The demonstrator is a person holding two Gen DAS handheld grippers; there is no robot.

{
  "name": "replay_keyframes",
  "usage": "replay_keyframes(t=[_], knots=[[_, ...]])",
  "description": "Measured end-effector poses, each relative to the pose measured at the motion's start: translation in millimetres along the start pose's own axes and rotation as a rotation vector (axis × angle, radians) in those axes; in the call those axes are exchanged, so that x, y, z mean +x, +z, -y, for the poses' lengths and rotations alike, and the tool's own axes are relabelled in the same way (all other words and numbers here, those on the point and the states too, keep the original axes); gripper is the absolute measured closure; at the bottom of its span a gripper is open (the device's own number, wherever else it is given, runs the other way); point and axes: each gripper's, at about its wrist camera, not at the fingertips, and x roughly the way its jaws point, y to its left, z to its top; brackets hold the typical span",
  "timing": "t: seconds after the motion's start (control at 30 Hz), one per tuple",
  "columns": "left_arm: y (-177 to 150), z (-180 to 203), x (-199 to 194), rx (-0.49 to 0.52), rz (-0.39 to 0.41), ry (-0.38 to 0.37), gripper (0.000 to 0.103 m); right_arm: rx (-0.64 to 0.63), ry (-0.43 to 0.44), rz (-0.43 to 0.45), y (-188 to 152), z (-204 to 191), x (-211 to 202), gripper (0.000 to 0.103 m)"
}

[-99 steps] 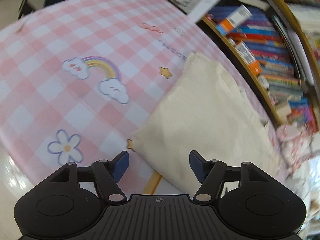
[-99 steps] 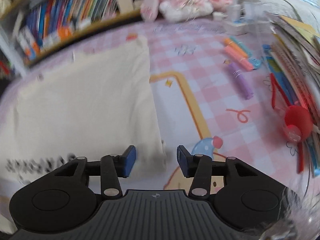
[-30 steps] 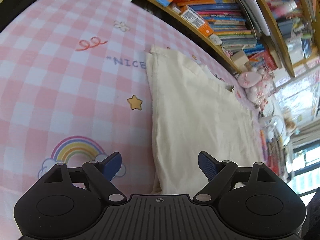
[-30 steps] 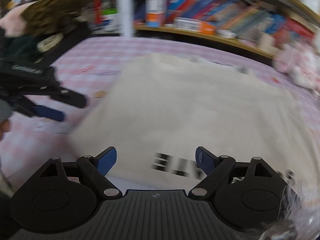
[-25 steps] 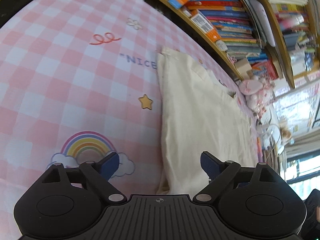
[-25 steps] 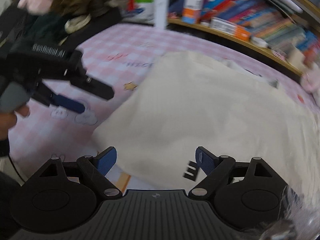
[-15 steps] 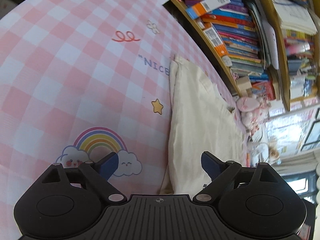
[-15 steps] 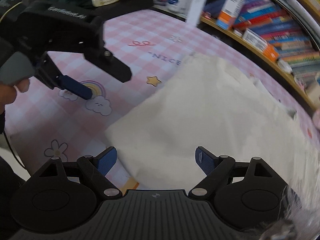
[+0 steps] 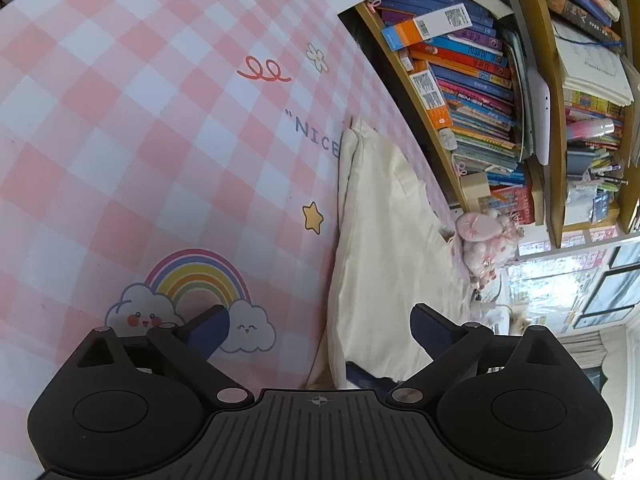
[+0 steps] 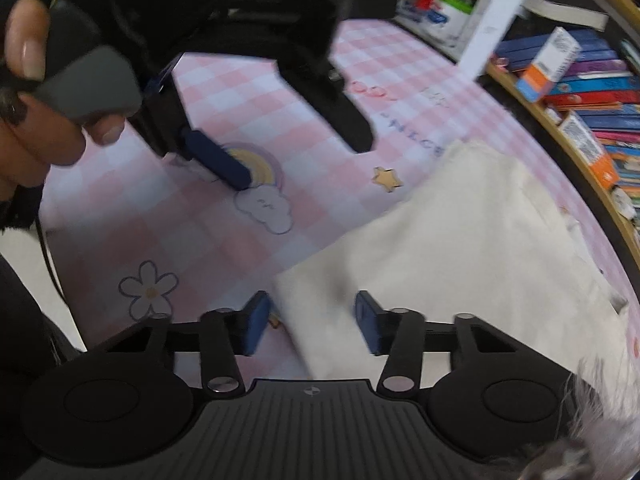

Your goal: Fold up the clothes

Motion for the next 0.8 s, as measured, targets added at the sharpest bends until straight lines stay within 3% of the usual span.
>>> replay_keyframes(t=[0.03,0.07,0.33,0.53,0.6,0.63,0.67,0.7,0.8], knots=[[-0.2,-1.5,3.1,-0.019,-0.026,-0.022,0.004,0.001,-0.007,0.003,1.2,1.4,-0.3,0.084],[-0.4,-3.1,6.2,-0.038,-0.052,-0.045,0.004,0.003,-0.013,0.006,2.4,2.8,-0.5,0.094],[-5.6,-3.1,56.0,-0.214,-0.187,-0.307,0.004,0.337,0.025,0.127,-3.1,49.4,-50.6,0.095],[-12.2,4.9,83.0,-0.251,-0.217,-0.373,0.005,0.423,0.033,0.143,-8.2,58.1,-63.2,0.095],[-12.8,7.1,86.1,-0.248,-0.217,-0.377,0.005,0.432,0.036,0.130,-8.7,57.9,-62.8,0.094],[-12.8,7.9,86.5,-0.245,-0.217,-0.377,0.005,0.436,0.038,0.123,-9.0,57.8,-62.5,0.084],[-12.7,8.5,86.8,-0.243,-0.217,-0.377,0.005,0.441,0.030,0.119,-10.2,58.3,-62.9,0.066],[-12.7,9.1,87.0,-0.242,-0.217,-0.377,0.005,0.444,0.022,0.118,-12.0,58.9,-64.3,0.058],[-12.3,8.1,86.9,-0.249,-0.212,-0.386,0.005,0.478,0.020,0.121,-20.1,68.2,-71.0,0.055]])
